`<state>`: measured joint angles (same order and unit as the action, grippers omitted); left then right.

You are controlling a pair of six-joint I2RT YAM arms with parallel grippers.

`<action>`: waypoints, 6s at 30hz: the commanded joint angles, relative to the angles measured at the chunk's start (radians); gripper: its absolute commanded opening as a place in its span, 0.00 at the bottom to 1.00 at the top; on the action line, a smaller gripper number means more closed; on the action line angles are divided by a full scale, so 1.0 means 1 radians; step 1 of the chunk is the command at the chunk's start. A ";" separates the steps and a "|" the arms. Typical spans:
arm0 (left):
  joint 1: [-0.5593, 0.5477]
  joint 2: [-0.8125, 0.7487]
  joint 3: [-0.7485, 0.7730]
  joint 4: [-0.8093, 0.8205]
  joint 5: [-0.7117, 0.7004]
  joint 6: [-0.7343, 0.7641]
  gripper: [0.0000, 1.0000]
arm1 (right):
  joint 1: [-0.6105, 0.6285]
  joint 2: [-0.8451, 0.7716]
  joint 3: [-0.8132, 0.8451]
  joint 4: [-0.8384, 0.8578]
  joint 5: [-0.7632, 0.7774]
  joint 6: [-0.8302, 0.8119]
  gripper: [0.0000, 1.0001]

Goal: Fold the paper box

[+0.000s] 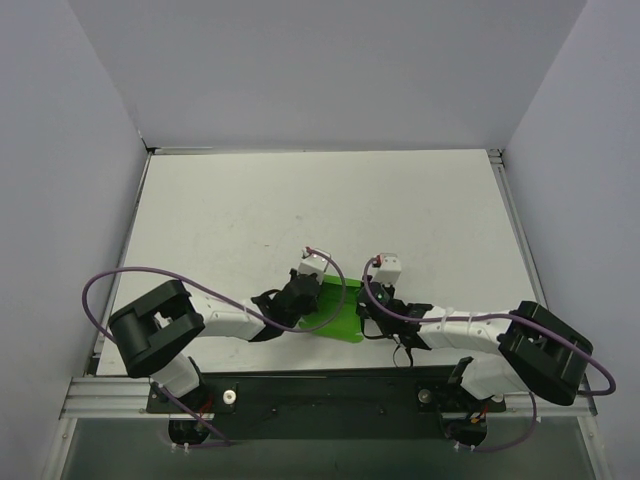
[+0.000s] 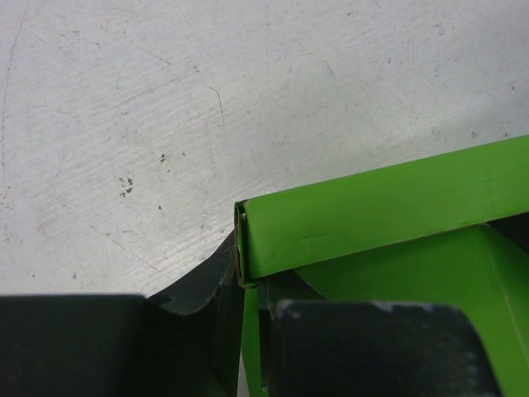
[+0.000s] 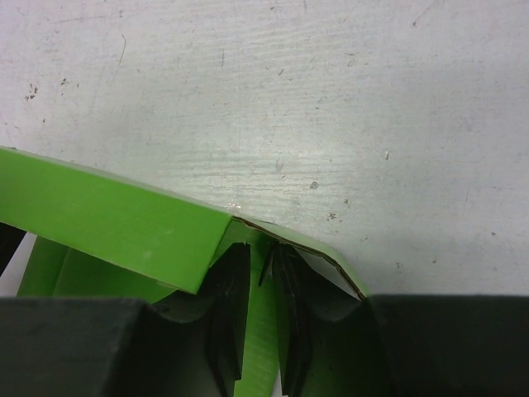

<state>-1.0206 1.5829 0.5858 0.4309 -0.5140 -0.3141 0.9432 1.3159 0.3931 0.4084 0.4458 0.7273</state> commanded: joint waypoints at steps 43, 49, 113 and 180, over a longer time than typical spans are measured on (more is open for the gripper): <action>0.024 0.025 0.106 -0.228 -0.086 -0.054 0.00 | -0.360 -0.230 0.127 -0.450 -0.320 -0.189 0.50; 0.024 0.026 0.111 -0.244 -0.081 -0.059 0.00 | -0.333 -0.181 0.073 -0.283 -0.438 -0.253 0.50; 0.025 0.002 0.098 -0.273 0.041 -0.042 0.08 | -0.215 -0.145 0.056 -0.020 -0.507 -0.425 0.51; 0.386 -0.207 -0.026 -0.098 0.695 -0.235 0.44 | -0.297 -0.193 0.050 -0.258 -0.449 0.382 0.41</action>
<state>-0.6392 1.4204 0.5926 0.3267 0.1936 -0.5720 0.6548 1.0790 0.4213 0.1516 -0.0303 1.1782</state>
